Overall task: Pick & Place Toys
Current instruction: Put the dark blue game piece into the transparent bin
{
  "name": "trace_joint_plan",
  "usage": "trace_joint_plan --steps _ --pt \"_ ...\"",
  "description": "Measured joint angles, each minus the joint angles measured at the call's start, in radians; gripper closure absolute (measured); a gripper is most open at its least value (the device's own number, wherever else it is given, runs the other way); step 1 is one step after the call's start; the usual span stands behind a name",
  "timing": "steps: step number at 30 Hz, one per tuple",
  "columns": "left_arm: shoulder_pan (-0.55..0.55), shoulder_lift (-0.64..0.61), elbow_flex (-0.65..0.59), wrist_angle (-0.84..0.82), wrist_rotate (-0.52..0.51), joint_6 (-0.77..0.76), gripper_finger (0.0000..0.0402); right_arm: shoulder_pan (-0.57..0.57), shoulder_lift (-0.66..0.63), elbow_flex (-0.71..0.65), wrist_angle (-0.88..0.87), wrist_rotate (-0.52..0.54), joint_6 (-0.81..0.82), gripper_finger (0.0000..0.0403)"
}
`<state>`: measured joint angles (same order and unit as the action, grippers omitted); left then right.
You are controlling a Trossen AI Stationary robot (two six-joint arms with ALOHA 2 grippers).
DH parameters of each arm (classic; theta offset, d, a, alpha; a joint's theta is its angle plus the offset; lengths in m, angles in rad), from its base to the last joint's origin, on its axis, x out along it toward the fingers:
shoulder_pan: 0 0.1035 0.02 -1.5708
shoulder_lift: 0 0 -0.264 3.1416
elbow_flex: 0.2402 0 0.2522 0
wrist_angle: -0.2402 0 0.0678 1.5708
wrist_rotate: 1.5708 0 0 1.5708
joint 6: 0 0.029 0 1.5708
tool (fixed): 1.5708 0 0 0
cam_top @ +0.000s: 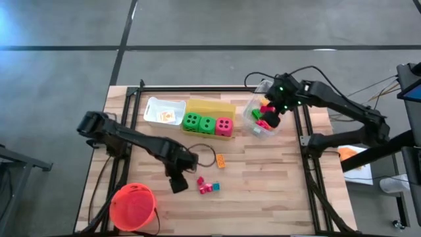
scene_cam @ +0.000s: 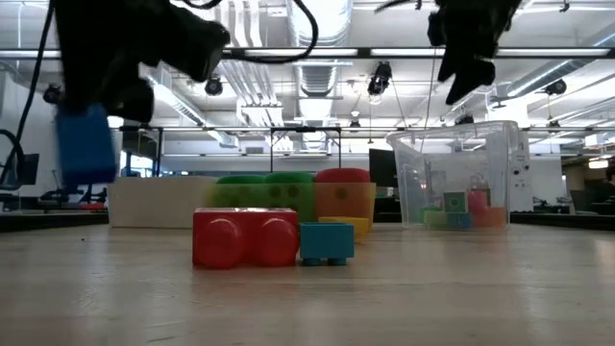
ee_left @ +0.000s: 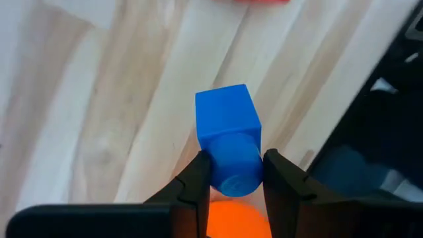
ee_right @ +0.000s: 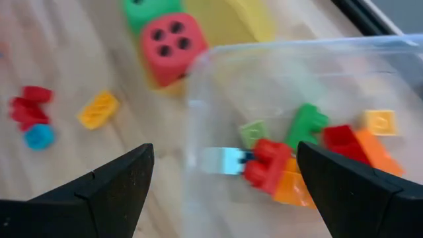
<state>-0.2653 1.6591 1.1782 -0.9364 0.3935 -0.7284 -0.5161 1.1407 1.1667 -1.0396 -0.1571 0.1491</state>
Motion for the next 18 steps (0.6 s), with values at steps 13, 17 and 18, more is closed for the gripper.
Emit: trace_joint_plan --steps 13,17,18 --pt "0.259 -0.185 0.001 0.483 0.061 -0.098 0.031 0.314 -0.074 0.004 0.319 0.036 -0.012 0.0036" --pt "0.356 -0.19 0.002 0.697 0.121 -0.149 0.031 0.389 -0.071 0.023 0.427 0.086 -0.1 0.0036" --pt "0.374 -0.19 0.002 0.745 0.128 -0.161 0.031 0.401 -0.07 0.03 0.448 0.087 -0.112 0.0036"
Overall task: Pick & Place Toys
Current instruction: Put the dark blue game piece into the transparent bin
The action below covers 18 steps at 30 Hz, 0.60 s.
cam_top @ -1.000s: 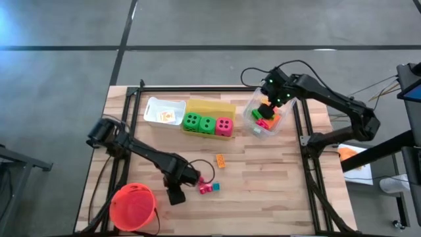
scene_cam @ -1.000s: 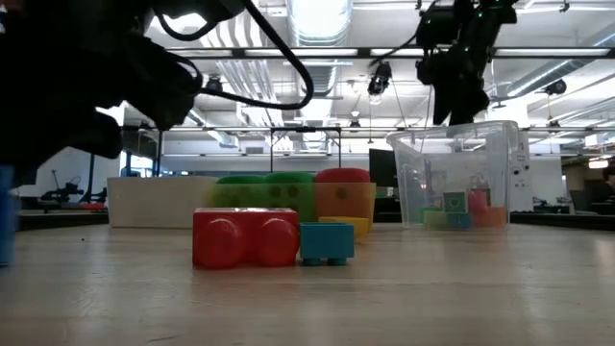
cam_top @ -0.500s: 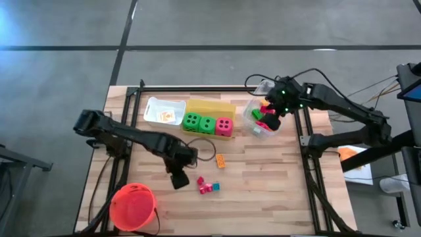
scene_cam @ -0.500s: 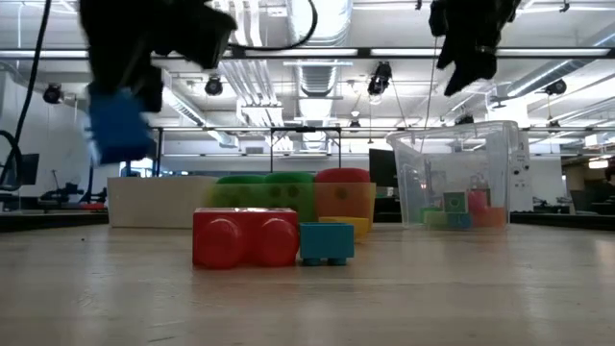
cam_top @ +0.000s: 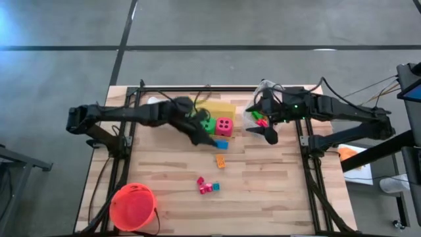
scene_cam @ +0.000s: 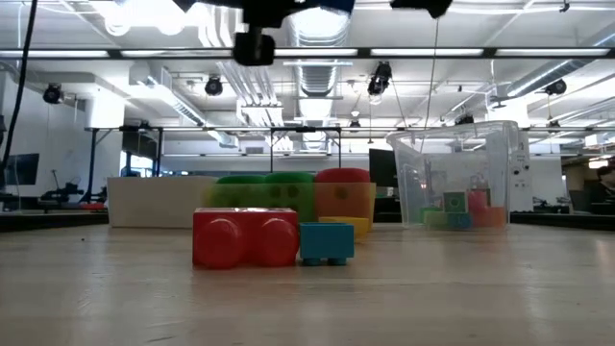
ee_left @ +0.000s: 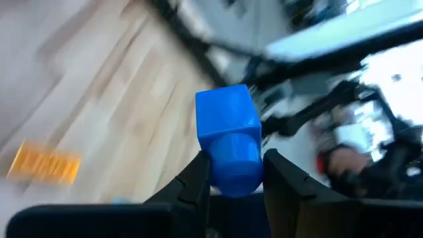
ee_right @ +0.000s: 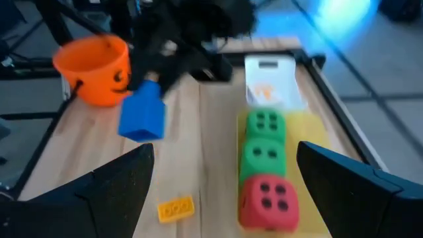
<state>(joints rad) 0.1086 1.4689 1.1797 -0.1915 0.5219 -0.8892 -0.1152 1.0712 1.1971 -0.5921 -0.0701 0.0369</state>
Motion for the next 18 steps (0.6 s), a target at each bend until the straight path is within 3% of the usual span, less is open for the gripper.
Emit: trace_joint_plan --steps 10,18 --pt "0.14 0.006 0.0 0.442 0.026 -0.109 0.031 0.013 0.047 0.118 0.006 0.019 -0.062 0.0036" --pt "0.149 0.011 0.0 0.506 0.012 -0.126 0.031 0.013 0.17 0.222 0.049 0.024 -0.119 0.0036"
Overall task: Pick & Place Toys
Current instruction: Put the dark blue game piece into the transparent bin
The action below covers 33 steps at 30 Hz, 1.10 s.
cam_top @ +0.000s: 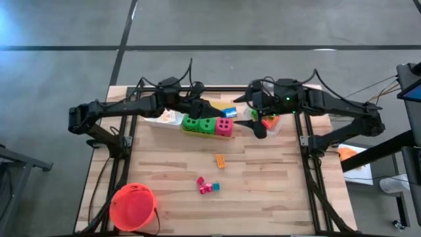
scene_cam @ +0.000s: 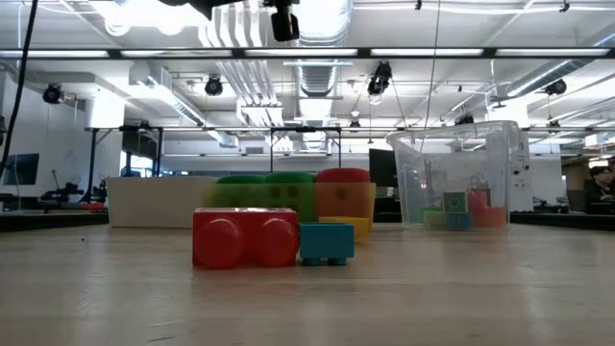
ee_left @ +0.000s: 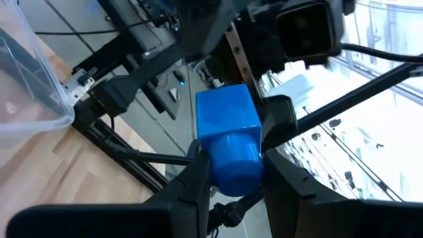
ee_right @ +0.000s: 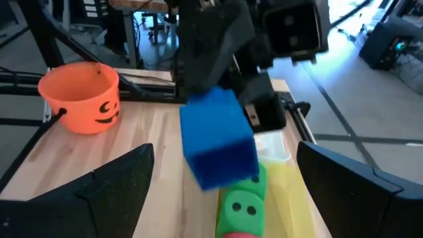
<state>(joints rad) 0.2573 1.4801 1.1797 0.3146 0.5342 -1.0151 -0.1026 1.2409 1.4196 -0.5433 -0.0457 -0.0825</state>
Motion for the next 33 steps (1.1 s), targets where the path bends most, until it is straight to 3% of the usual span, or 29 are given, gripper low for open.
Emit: trace_joint_plan --steps 20,23,33 --pt "0.0 0.003 0.0 0.088 -0.003 -0.007 0.031 0.018 0.113 0.099 0.005 -0.011 -0.075 0.0041" --pt "0.0 0.003 0.0 0.085 -0.003 -0.007 0.031 0.02 0.114 0.1 0.008 -0.01 -0.075 0.0073" --pt "-0.001 0.003 0.0 0.088 -0.002 -0.013 0.031 0.022 0.116 0.1 0.053 -0.007 -0.086 0.0243"
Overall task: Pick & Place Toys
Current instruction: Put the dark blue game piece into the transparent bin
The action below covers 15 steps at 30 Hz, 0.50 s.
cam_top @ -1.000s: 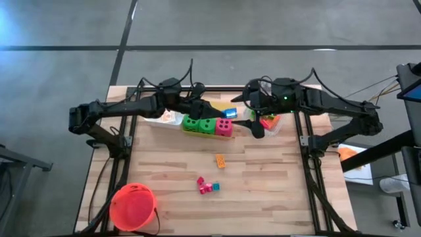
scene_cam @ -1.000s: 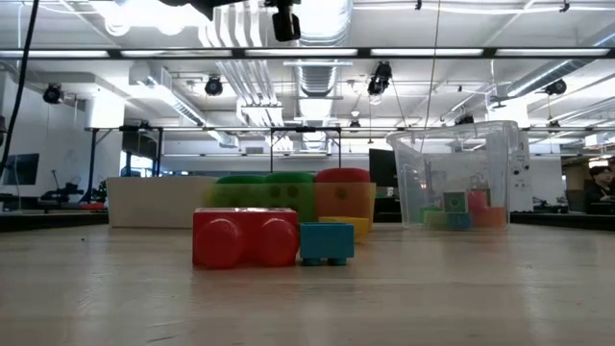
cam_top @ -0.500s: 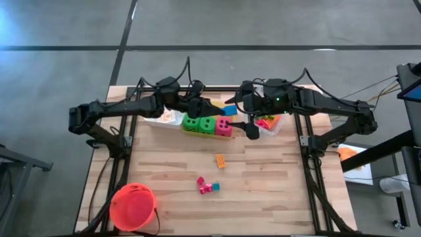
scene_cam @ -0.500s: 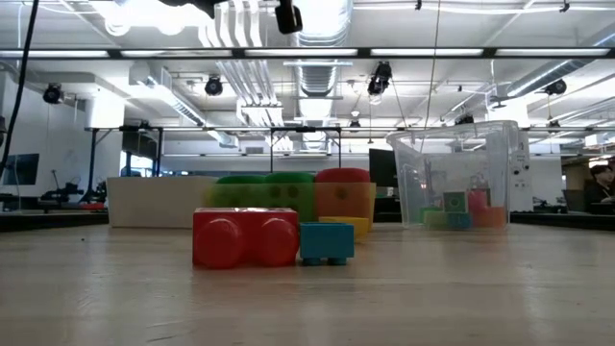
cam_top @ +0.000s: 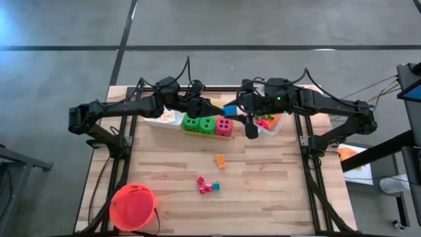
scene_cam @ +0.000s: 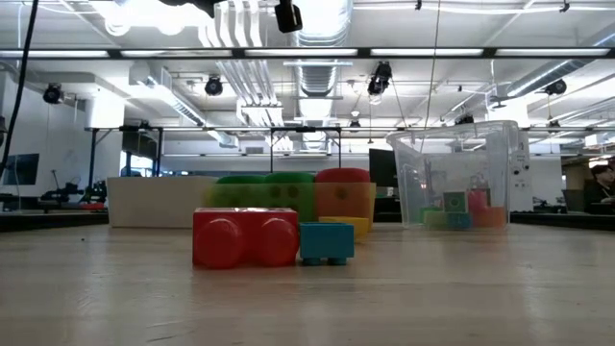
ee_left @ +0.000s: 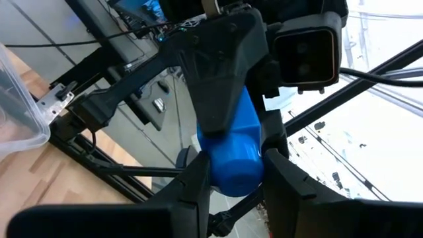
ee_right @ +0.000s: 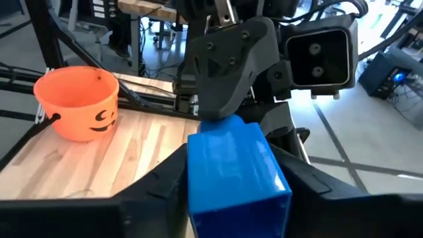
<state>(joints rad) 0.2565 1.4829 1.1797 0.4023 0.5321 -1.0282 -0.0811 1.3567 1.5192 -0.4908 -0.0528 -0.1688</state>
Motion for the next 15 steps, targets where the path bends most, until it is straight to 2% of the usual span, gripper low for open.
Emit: trace_joint_plan --steps 4,11,13,15 --pt "0.0 -0.001 0.0 0.0 -0.003 -0.002 0.031 0.0 0.0 0.0 -0.002 0.001 -0.021 0.0275" --pt "0.0 -0.001 0.0 -0.001 -0.014 0.002 0.0309 0.011 -0.002 0.0 -0.003 0.004 -0.021 0.0277" --pt "0.0 -0.001 0.0 0.0 -0.016 0.002 0.0282 0.011 -0.004 0.0 -0.003 0.004 -0.021 0.0277" --pt "0.0 -0.001 0.0 0.001 -0.021 0.0 0.0236 0.011 -0.004 -0.001 -0.001 0.002 -0.007 0.0277"
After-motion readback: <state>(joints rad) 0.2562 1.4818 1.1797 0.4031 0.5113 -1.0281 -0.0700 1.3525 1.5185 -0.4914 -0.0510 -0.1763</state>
